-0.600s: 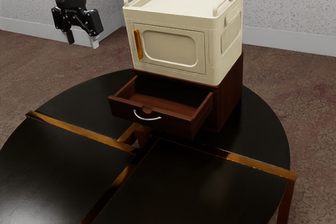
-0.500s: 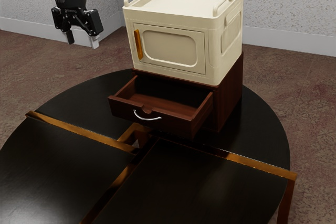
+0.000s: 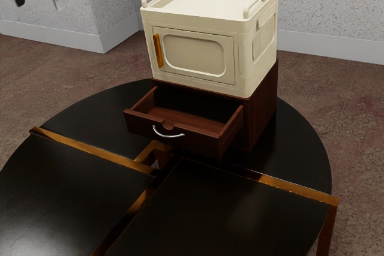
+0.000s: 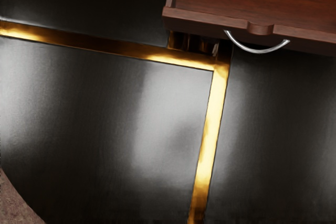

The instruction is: Push the drawer handle with one arm to close the drawer

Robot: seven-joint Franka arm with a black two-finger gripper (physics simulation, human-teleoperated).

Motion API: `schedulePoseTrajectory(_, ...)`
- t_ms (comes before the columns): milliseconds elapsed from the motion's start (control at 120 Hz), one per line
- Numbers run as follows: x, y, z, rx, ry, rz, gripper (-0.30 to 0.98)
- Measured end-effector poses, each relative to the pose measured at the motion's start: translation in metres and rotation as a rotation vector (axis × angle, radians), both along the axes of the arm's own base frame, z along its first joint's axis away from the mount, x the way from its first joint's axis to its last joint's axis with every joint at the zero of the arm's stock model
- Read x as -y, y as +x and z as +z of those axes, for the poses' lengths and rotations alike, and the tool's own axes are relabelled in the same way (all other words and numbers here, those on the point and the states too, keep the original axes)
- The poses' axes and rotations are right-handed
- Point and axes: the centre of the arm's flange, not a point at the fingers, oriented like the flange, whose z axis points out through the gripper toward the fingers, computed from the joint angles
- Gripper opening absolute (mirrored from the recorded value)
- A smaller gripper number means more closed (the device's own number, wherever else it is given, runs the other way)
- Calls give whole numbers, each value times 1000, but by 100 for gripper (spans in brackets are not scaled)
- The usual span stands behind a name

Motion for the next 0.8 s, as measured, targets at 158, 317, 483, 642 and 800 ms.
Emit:
schedulePoseTrajectory(158, 57, -90, -62, -77, 102, 79, 69)
schedulePoseTrajectory(317, 40, -185, -213, -90, 58, 76, 69)
schedulePoseTrajectory(483, -25, -189, -306, -93, -96, 143, 69)
schedulePoseTrajectory(642, -37, -158, -335, -104, -110, 100, 69)
schedulePoseTrajectory(800, -40, -109, -375, -162, -72, 22, 69)
